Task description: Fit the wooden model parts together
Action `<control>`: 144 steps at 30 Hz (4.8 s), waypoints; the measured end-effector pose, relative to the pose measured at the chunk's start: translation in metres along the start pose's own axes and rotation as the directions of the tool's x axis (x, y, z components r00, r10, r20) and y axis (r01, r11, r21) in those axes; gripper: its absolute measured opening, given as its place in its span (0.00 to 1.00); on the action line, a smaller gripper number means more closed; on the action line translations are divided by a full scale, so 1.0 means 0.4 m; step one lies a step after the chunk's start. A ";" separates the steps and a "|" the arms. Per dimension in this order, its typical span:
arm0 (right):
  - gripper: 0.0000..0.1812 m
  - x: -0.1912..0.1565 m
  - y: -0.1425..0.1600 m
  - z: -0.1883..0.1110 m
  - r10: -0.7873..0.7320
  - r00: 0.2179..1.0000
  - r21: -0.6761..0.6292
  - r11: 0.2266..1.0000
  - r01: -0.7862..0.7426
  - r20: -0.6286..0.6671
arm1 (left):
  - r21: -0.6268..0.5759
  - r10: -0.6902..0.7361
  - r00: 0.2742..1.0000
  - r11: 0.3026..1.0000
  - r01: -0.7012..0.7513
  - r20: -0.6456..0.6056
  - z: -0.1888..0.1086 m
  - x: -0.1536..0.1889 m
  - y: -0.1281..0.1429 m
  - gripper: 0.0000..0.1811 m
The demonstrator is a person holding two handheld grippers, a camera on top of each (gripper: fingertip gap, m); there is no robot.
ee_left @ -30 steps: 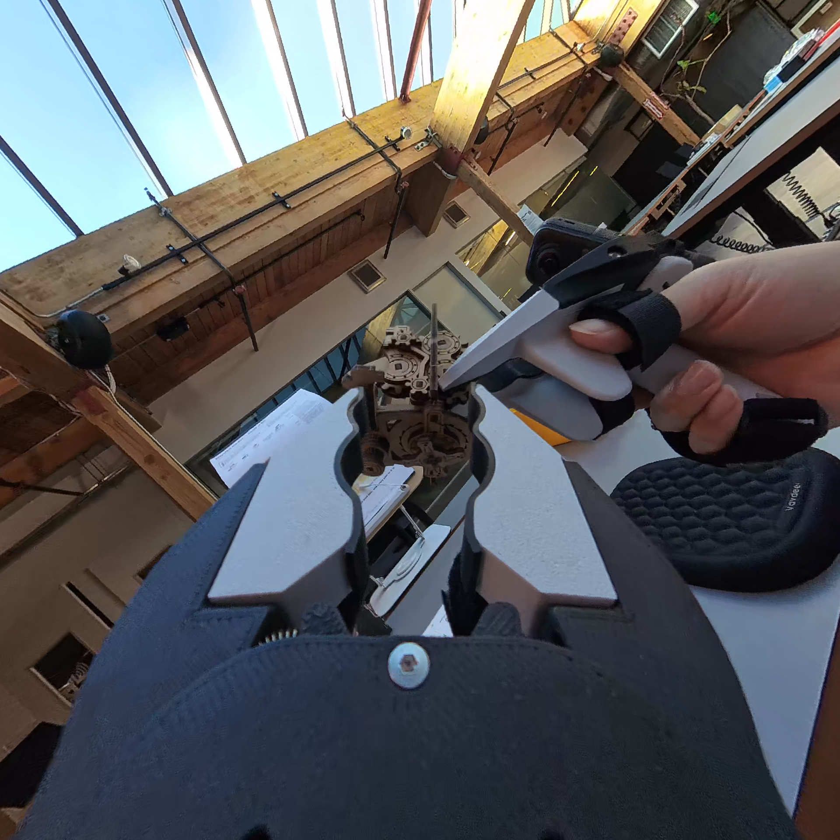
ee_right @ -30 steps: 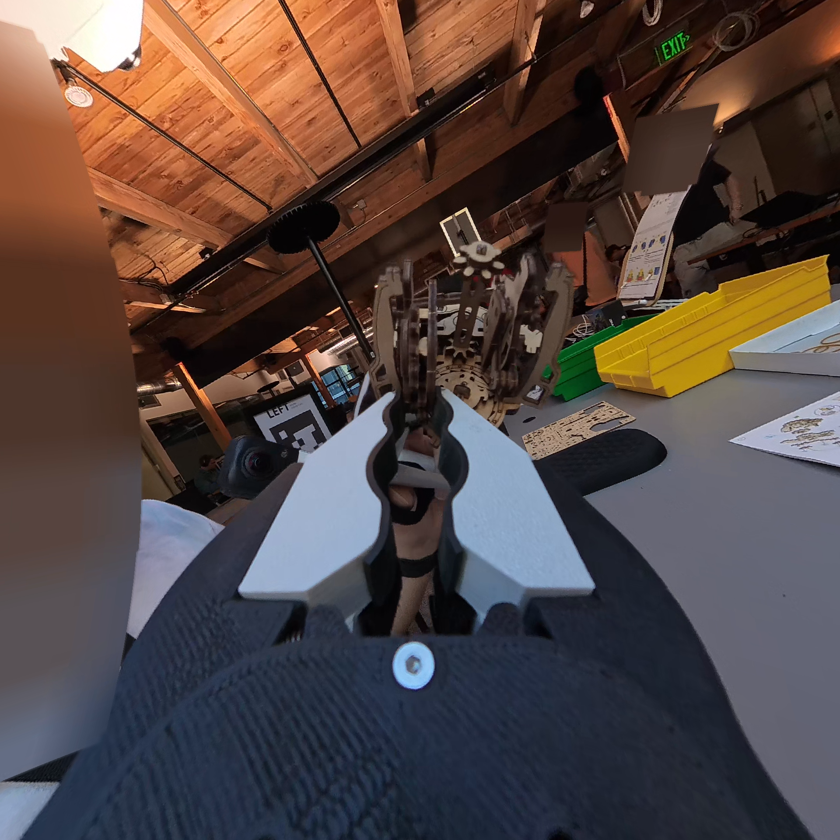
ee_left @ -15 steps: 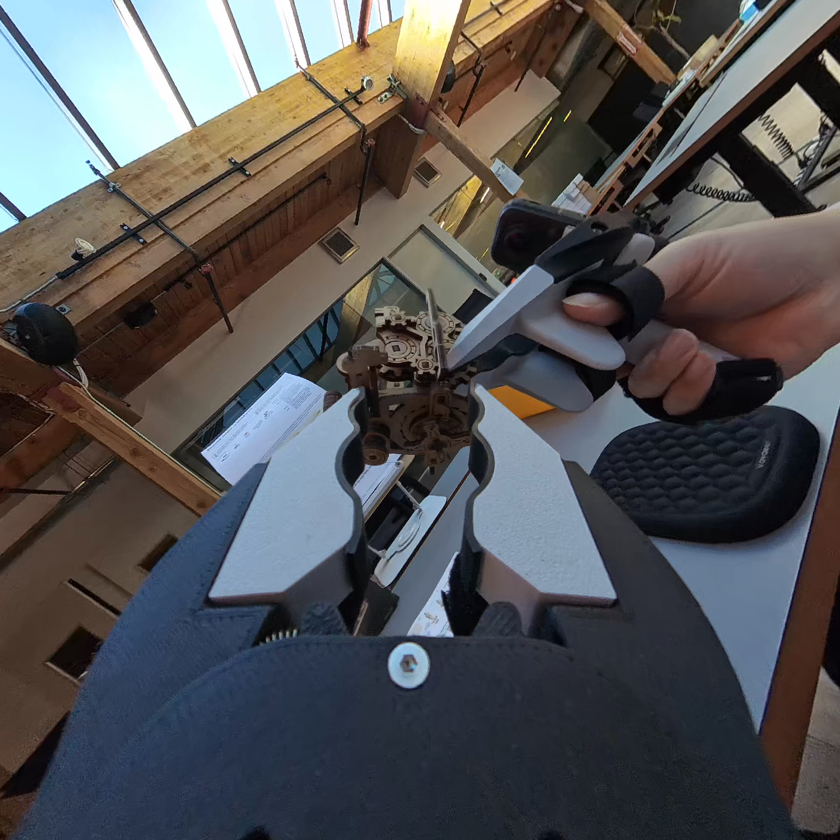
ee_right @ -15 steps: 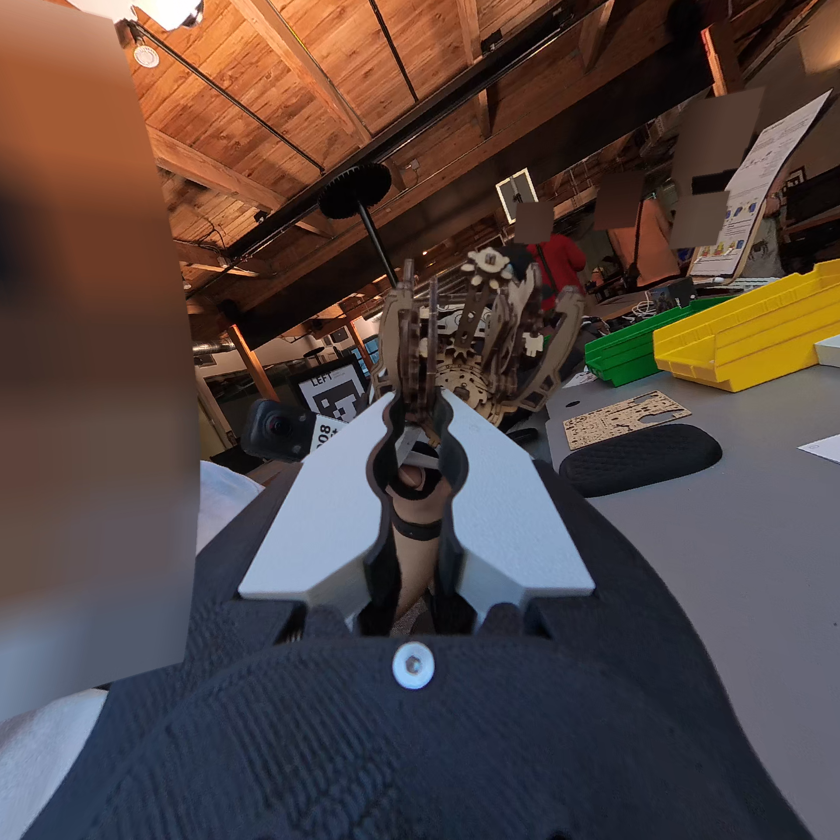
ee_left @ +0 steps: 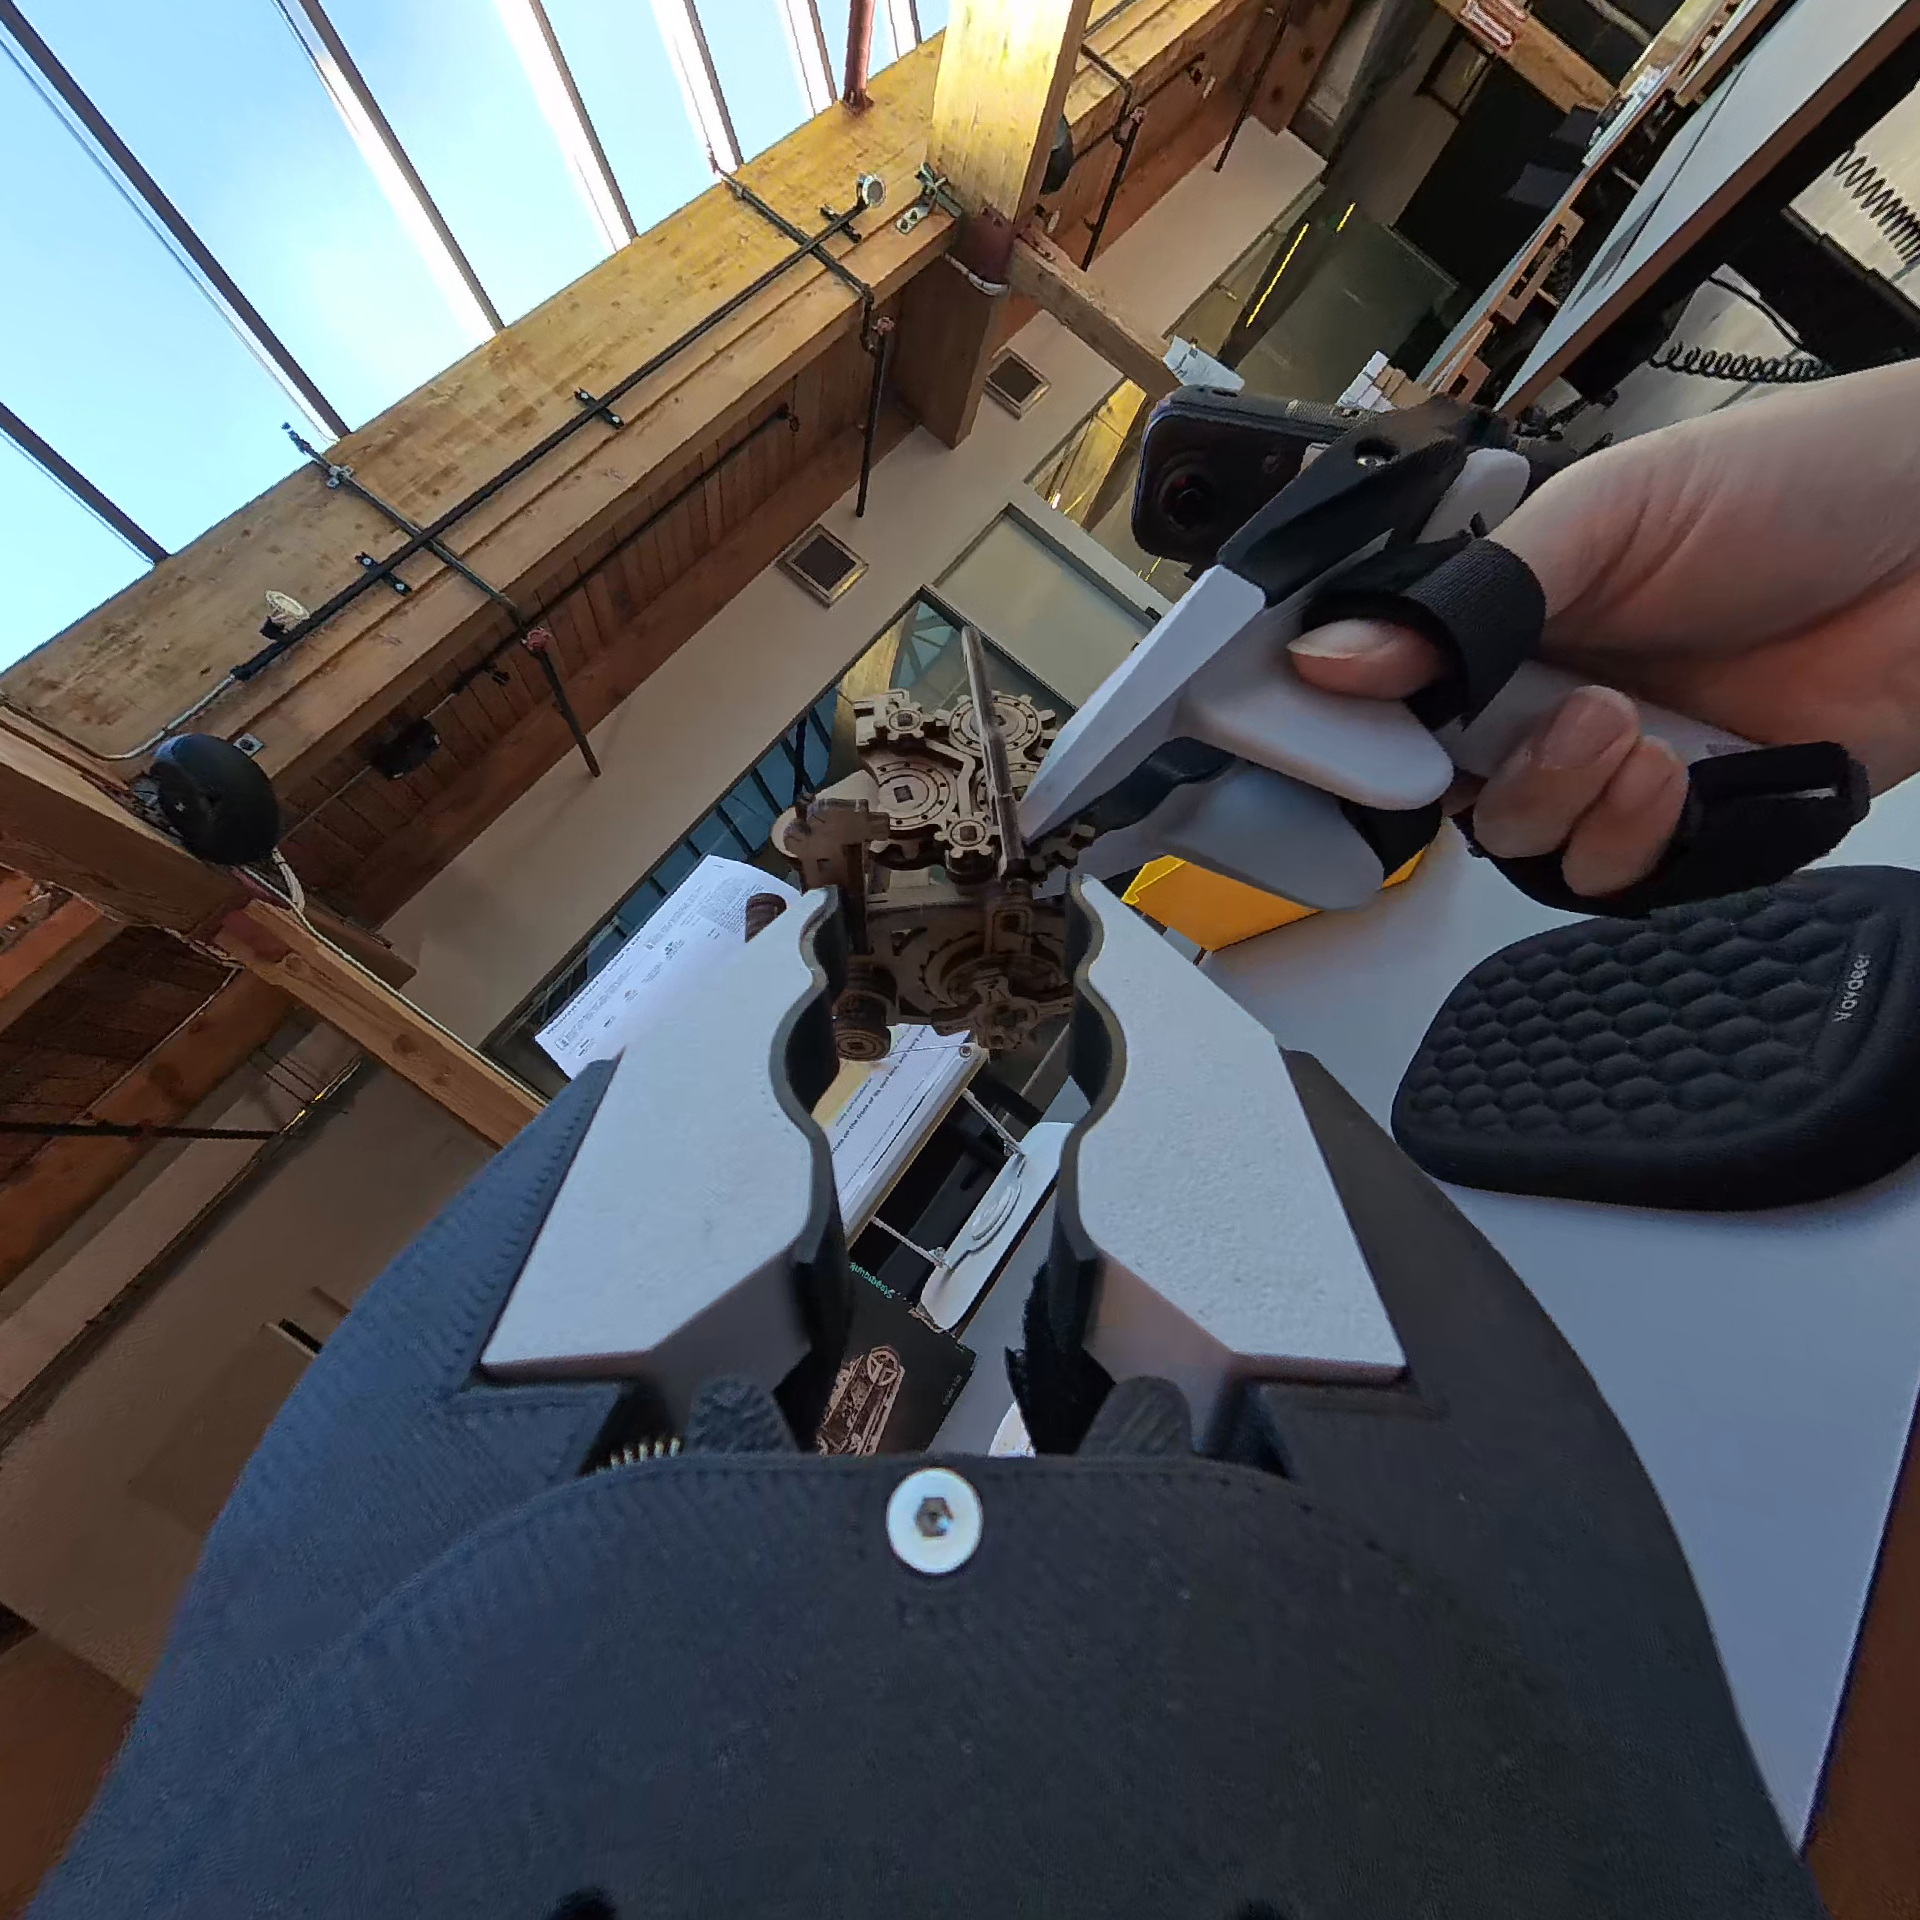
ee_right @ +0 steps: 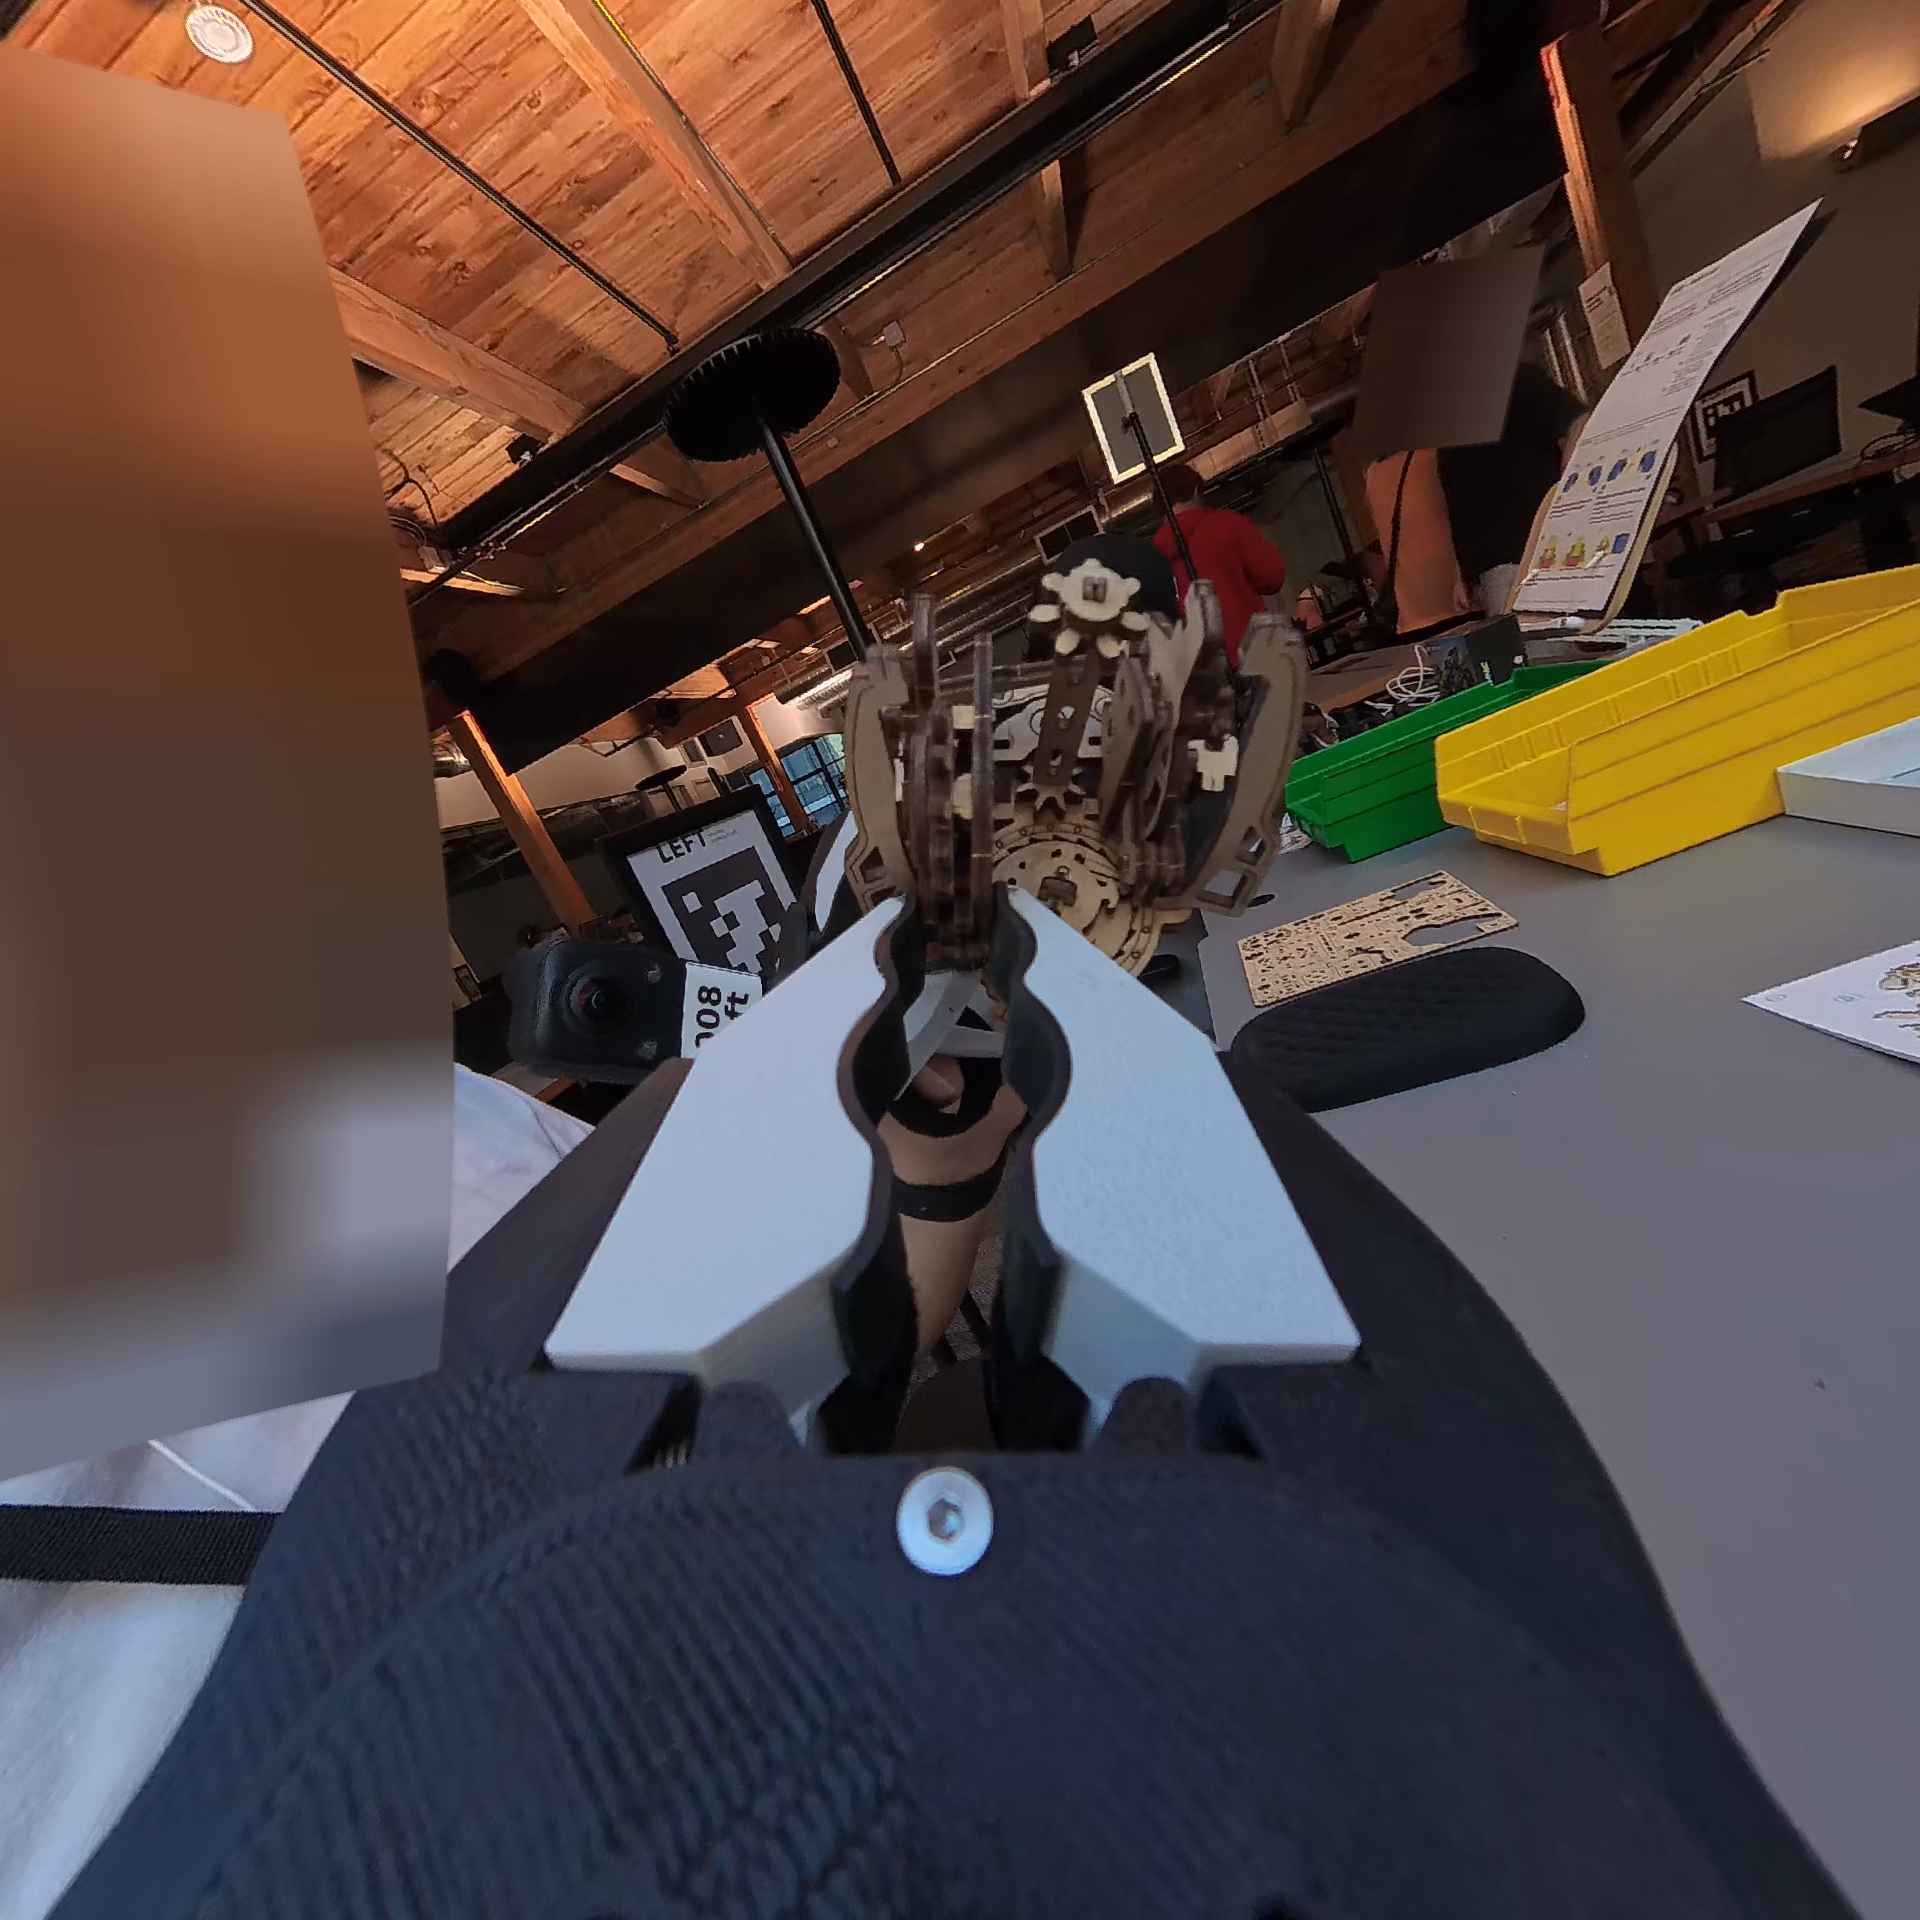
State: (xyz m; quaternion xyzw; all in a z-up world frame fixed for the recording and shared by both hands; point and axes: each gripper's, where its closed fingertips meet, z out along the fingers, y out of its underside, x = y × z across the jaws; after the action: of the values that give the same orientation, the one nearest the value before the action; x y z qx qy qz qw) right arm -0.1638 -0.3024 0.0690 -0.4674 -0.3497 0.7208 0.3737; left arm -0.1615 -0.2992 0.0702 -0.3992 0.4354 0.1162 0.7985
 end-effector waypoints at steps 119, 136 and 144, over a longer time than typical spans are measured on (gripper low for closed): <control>0.09 0.224 0.053 -0.047 0.188 0.927 -0.013 0.979 -0.203 -0.326 | 0.013 -0.972 0.220 0.220 0.975 -0.081 0.051 0.042 0.241 0.18; 0.07 0.337 0.144 -0.118 -0.048 0.862 -0.242 0.966 -0.087 -0.504 | -0.212 -0.939 -0.342 -0.340 0.916 0.030 0.050 0.131 0.411 0.18; 0.13 0.300 0.120 -0.091 -0.907 0.410 -0.696 0.356 0.623 -0.098 | -0.285 -0.880 -0.470 -0.469 0.836 0.069 0.054 0.176 0.430 0.19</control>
State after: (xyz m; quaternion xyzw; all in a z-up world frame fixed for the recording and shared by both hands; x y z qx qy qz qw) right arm -0.1738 -0.2158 -0.0329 -0.4822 -0.6225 0.1698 0.5926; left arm -0.1986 -0.1821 -0.0710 -0.6668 -0.0473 -0.6179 0.4138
